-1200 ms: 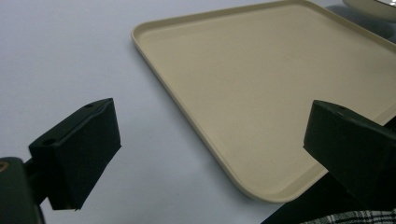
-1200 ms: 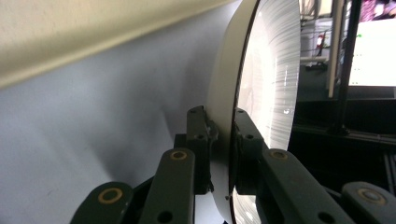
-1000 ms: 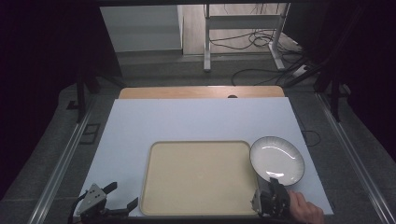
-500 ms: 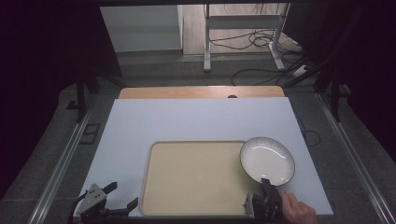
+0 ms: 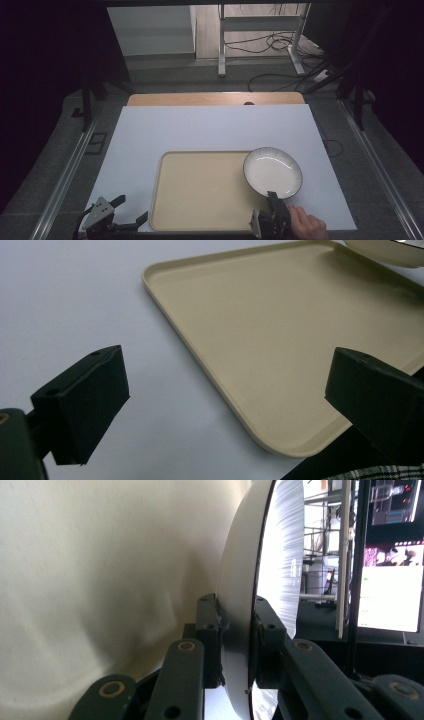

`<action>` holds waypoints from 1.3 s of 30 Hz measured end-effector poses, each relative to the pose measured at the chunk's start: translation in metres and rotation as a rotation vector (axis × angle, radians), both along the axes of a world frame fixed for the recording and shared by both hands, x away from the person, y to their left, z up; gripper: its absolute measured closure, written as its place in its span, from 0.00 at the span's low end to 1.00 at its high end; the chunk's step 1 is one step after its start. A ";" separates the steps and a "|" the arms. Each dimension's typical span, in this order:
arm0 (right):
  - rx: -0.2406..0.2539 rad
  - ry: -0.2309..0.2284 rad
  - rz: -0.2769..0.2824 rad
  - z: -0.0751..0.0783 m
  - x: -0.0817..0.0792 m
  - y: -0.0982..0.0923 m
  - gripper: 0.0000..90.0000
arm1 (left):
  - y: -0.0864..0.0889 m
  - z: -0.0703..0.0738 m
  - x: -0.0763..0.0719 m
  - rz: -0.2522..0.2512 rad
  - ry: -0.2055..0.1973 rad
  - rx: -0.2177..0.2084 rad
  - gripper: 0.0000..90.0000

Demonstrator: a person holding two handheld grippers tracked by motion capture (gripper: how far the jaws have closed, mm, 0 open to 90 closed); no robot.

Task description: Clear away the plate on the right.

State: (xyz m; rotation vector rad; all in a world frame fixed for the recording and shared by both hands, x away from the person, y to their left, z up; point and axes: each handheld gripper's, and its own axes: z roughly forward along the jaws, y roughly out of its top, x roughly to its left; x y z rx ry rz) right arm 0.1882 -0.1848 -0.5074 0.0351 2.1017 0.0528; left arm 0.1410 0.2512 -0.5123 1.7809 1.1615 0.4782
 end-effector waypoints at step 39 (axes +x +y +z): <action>0.022 0.011 0.203 -0.004 -0.008 0.070 0.85 | 0.000 0.000 0.000 -0.001 -0.002 -0.001 0.04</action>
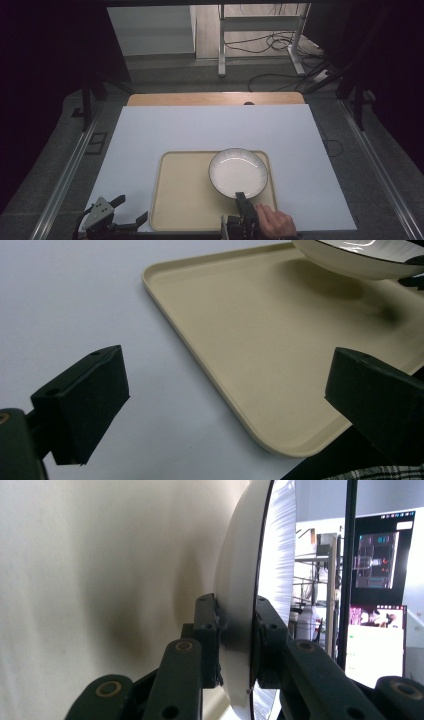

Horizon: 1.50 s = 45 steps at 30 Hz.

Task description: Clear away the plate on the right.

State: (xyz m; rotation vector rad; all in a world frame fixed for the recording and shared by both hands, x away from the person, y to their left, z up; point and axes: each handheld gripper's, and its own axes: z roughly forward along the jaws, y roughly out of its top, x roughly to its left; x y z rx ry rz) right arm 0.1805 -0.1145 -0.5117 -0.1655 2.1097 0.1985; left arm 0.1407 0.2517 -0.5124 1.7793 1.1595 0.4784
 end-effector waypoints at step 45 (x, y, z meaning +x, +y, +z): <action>-0.024 0.072 0.120 -0.023 -0.004 0.050 0.87 | 0.000 0.000 0.000 -0.003 -0.001 0.001 0.04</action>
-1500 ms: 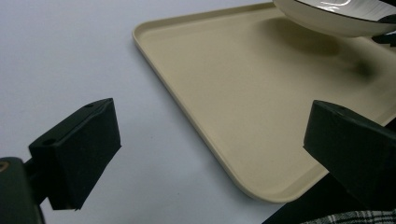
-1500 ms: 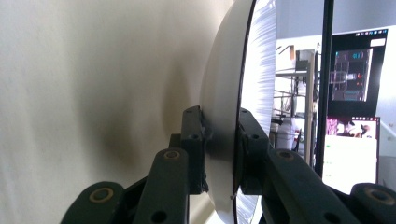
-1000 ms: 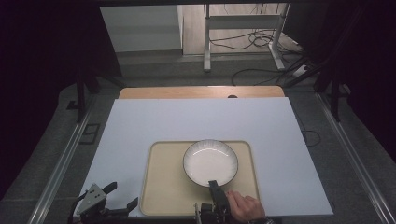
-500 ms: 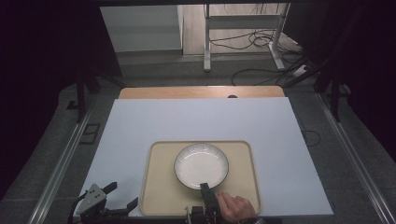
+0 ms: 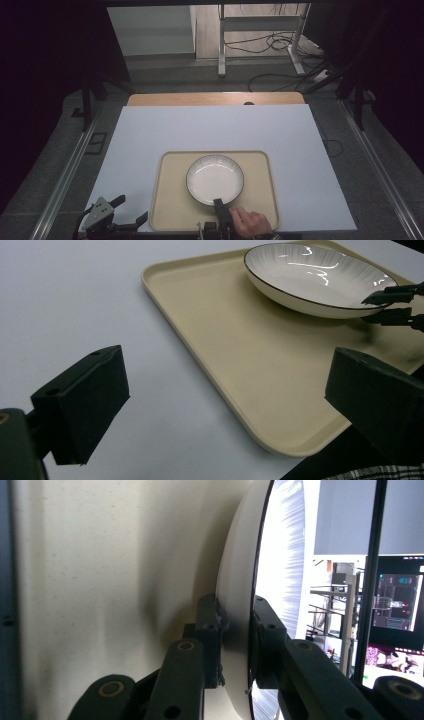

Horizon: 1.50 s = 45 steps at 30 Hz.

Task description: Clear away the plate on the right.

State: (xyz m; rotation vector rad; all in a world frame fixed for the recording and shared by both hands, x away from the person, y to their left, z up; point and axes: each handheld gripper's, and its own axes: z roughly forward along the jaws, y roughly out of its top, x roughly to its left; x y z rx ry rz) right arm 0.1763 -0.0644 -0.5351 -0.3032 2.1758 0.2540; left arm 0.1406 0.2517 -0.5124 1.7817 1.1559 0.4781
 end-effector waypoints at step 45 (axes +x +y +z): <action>0.084 0.082 -0.031 0.005 -0.001 -0.005 0.68 | 0.000 0.000 0.000 -0.003 0.003 -0.001 0.04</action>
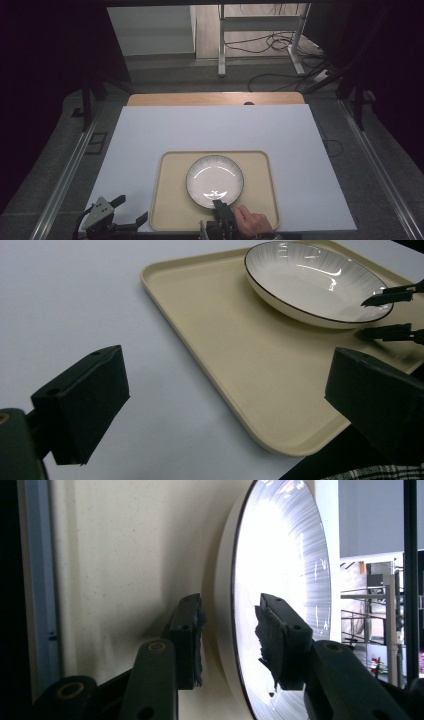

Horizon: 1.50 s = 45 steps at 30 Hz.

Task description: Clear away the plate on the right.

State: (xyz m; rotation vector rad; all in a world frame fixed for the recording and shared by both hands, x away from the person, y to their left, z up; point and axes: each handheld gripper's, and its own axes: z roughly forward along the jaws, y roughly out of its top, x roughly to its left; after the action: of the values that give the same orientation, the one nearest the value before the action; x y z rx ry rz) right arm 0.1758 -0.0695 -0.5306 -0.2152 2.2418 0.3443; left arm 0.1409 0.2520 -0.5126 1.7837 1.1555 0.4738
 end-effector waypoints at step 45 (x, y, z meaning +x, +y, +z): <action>0.298 0.222 -0.088 0.038 0.016 -0.028 0.51 | 0.000 0.000 0.000 0.000 0.004 -0.007 0.04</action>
State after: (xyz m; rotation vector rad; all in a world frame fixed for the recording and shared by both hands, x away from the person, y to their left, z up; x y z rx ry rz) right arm 0.1914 -0.0975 -0.4924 0.0834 2.3709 0.6758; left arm 0.1413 0.2522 -0.5128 1.7790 1.1585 0.4659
